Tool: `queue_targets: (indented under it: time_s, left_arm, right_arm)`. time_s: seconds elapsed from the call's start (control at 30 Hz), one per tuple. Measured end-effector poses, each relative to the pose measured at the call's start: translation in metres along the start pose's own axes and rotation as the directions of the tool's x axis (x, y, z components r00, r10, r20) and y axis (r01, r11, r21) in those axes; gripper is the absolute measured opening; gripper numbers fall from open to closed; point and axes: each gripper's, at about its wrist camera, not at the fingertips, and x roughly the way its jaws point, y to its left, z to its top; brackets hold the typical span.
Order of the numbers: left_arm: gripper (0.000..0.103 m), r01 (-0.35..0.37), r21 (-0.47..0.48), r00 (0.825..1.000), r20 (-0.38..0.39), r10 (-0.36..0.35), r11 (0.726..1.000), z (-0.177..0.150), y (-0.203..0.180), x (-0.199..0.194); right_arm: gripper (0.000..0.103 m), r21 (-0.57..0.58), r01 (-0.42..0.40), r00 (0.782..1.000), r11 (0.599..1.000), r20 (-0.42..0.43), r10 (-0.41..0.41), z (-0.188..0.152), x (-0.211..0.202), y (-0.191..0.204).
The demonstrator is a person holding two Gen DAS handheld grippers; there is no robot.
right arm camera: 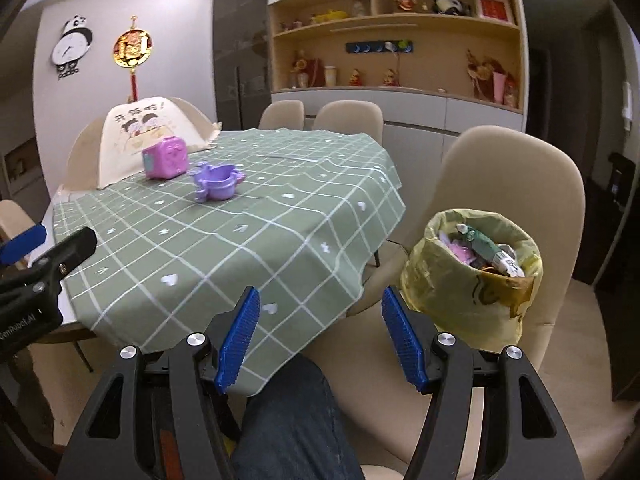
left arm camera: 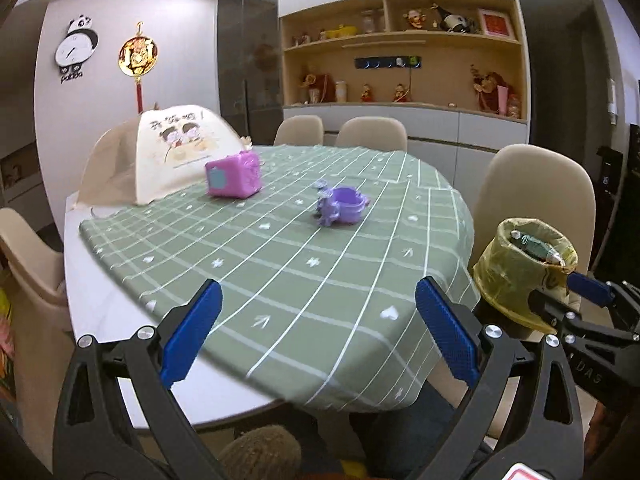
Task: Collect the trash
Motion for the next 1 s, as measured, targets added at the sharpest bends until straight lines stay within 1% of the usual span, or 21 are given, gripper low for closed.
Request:
queue_targets:
  time_s: [0.07,0.27,0.57,0.67,0.83,1.0]
  left_arm:
    - [0.093,0.005,-0.008,1.0,-0.018,-0.005,1.0,-0.003,0.003,0.0]
    - [0.093,0.01,-0.003,1.0,-0.005,-0.01,1.0,-0.005,0.001,-0.005]
    - [0.093,0.025,0.02,1.0,-0.018,-0.024,0.999,-0.007,-0.008,-0.004]
    - [0.093,0.037,0.031,0.999,-0.036,-0.036,0.999,-0.008,-0.011,-0.001]
    - [0.093,0.052,0.051,0.994,-0.099,-0.047,0.997,-0.012,-0.017,0.011]
    - [0.093,0.056,0.05,0.994,-0.098,-0.051,0.997,-0.012,-0.018,0.011]
  right_arm:
    - [0.06,-0.005,-0.001,1.0,1.0,0.004,0.001,-0.001,-0.002,0.004]
    - [0.06,-0.005,0.005,1.0,1.0,0.01,-0.005,-0.003,-0.007,0.006]
    - [0.06,0.001,0.016,1.0,1.0,0.006,-0.016,-0.007,-0.008,0.001]
    - [0.06,0.011,0.026,1.0,1.0,0.002,-0.026,-0.008,-0.008,-0.003]
    - [0.06,0.028,0.028,0.999,0.999,-0.017,-0.028,-0.011,-0.006,-0.007]
    - [0.06,0.031,0.031,0.999,0.999,-0.021,-0.03,-0.013,-0.006,-0.009]
